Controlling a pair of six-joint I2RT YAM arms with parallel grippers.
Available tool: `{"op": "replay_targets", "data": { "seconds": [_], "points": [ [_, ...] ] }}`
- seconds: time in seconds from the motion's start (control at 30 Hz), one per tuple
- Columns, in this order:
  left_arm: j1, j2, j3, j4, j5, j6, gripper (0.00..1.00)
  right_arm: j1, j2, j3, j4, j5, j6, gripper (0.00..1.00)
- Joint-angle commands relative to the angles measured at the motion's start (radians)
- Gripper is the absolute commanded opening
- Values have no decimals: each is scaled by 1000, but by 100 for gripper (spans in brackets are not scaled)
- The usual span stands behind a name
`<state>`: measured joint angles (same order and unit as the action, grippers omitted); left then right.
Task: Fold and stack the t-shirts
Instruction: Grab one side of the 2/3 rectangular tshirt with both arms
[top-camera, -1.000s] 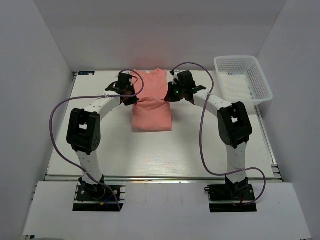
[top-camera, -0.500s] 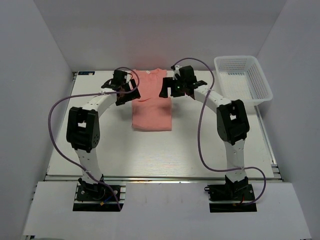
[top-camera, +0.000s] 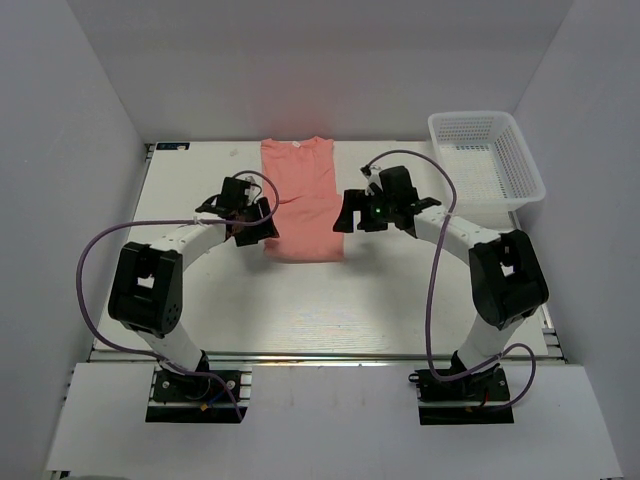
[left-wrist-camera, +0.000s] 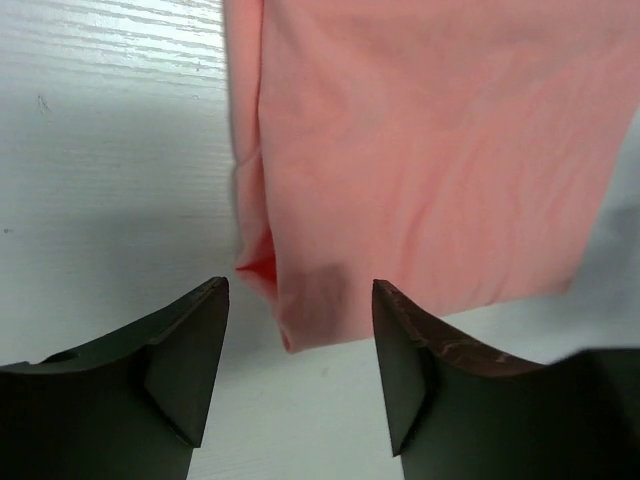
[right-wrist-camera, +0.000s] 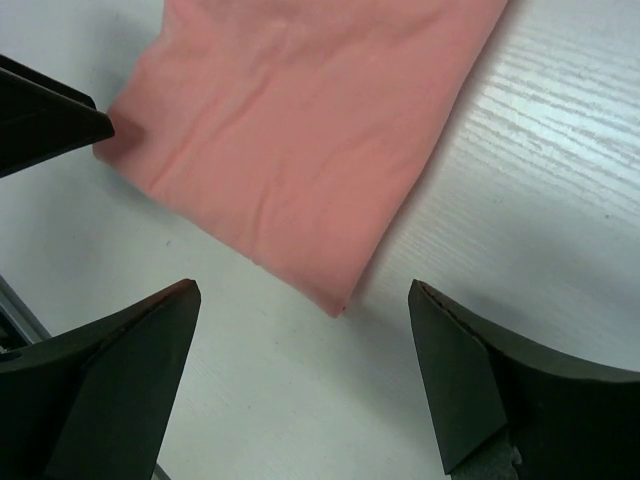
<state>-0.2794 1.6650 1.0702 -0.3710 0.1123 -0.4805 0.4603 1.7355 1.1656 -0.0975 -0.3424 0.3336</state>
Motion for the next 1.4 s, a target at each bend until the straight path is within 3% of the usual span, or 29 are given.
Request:
{"op": "replay_targets", "data": {
  "seconds": [0.0,0.1,0.2,0.23,0.43,0.5,0.77,0.93,1.03,1.07,1.17,1.2,1.23,1.37],
  "points": [
    [-3,-15,-6,26,-19,11,67,3,-21,-29,62,-21,34,90],
    [-3,19,-15,26,-45,11,52,5,2,-44,64,-43,53,90],
    [-3,50,-24,4,-63,11,46,11,28,-69,77,-50,68,90],
    [-3,50,-36,17,-63,11,38,18,32,-73,82,-53,73,90],
    [-3,93,-104,29,-8,11,18,46,82,-80,82,-38,100,90],
    [-3,93,-136,43,-8,11,18,55,93,-78,85,-29,111,90],
    [-3,56,-207,64,-20,11,15,75,134,-75,84,-1,162,70],
    [-3,56,-227,86,1,11,15,77,153,-112,87,16,171,65],
    [-3,56,-227,95,19,20,15,77,177,-106,120,19,173,52],
    [-3,47,-227,105,20,20,15,77,182,-104,122,26,171,41],
    [-3,38,-227,115,40,20,15,75,193,-92,116,19,174,20],
    [-3,29,-227,115,49,20,15,77,190,-93,119,17,176,6],
    [-3,19,-227,115,58,20,15,75,185,-102,122,14,176,0],
    [-3,0,-236,150,124,29,15,74,165,-113,125,16,171,0]
  ]
}}
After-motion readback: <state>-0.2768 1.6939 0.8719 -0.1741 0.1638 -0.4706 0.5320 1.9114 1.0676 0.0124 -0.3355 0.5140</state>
